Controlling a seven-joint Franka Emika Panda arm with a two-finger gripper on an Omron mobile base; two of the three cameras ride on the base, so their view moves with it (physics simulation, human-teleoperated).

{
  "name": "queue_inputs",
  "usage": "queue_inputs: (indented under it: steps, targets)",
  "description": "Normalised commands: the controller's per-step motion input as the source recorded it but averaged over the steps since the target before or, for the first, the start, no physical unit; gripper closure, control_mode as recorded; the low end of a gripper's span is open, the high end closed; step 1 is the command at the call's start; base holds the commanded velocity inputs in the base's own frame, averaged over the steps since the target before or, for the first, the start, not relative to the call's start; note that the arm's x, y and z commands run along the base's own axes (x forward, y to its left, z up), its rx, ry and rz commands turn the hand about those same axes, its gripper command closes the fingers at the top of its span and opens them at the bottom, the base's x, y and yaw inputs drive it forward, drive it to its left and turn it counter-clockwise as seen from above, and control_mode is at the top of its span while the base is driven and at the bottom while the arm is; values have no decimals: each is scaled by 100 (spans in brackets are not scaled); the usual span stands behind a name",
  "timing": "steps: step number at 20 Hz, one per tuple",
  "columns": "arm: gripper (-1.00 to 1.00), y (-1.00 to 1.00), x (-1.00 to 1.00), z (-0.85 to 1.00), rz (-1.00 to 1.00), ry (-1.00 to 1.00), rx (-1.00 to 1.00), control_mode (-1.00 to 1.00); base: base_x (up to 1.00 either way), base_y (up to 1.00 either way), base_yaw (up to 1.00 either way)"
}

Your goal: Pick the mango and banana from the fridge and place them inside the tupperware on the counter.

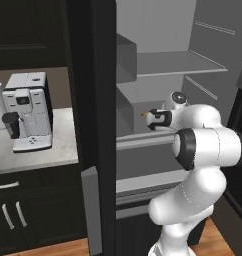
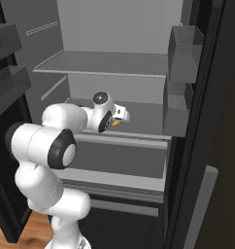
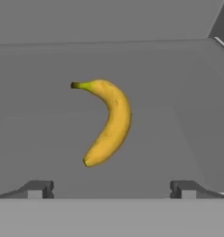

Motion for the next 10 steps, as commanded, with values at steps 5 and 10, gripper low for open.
queue_inputs:
  steps: [5, 10]
  targets:
    - [-100, 0, 46, -26, -2, 0, 0, -100, 0, 0, 0]
    - [-100, -1, 47, -32, -1, 0, 0, -100, 0, 0, 0]
